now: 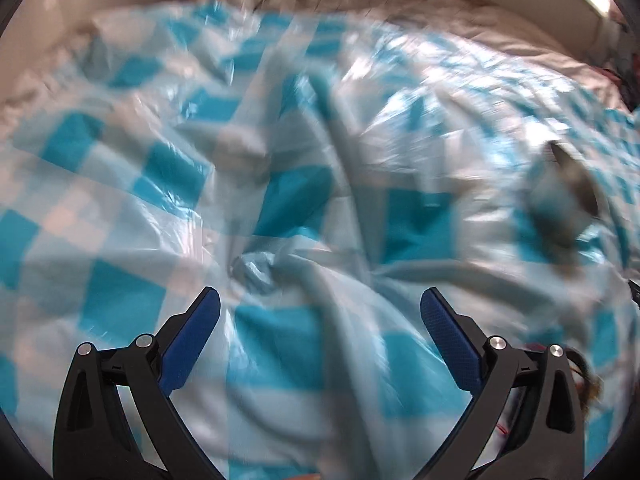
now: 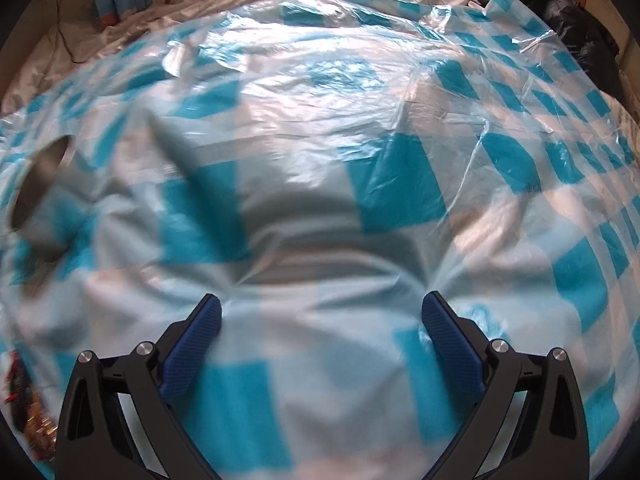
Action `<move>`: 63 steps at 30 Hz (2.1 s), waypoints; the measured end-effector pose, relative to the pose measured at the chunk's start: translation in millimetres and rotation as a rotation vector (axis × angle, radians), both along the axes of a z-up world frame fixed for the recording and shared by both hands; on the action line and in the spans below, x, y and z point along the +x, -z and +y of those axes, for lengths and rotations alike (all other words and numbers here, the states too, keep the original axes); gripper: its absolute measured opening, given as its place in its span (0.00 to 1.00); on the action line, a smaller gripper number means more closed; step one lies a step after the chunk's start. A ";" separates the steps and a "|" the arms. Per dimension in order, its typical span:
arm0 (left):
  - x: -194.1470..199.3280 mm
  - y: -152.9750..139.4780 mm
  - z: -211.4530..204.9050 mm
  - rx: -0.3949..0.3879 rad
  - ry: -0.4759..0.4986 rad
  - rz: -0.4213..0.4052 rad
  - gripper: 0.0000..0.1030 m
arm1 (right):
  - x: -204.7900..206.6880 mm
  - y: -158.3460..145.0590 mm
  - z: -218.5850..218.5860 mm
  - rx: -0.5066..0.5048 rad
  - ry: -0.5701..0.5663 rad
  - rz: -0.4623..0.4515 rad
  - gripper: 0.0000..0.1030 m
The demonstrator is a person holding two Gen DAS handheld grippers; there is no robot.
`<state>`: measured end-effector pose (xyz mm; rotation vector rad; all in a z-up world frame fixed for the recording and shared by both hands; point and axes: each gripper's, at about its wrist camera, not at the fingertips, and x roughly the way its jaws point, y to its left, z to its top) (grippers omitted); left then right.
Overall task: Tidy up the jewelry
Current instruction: 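Move the right tool over the bracelet pile and close on the black cord bracelet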
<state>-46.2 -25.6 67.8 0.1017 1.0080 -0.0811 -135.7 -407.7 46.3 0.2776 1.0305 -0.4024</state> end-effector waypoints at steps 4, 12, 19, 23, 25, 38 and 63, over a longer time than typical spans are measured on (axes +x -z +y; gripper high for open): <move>-39.0 -25.8 -10.3 -0.010 0.037 -0.073 0.94 | -46.7 -39.0 73.0 -0.170 -0.123 -0.139 0.94; -113.0 -29.3 -13.2 0.008 0.056 -0.107 0.94 | -132.1 -44.9 181.0 -0.329 -0.294 -0.280 0.94; -146.1 -21.1 -19.4 -0.055 0.138 -0.121 0.94 | -139.2 -46.4 176.3 -0.283 -0.244 -0.314 0.94; -149.4 -20.1 -28.9 -0.005 0.154 -0.153 0.94 | -132.8 -40.0 161.9 -0.234 -0.183 -0.293 0.94; -149.1 -19.4 -34.8 0.019 0.159 -0.156 0.94 | -129.1 -36.2 156.2 -0.207 -0.165 -0.277 0.94; -143.7 -14.7 -53.2 0.054 0.177 -0.138 0.94 | -119.7 -31.0 149.0 -0.117 -0.155 -0.272 0.94; -76.2 -21.9 -43.2 -0.023 0.196 -0.095 0.94 | -48.3 -40.7 166.3 0.040 -0.588 -0.168 0.94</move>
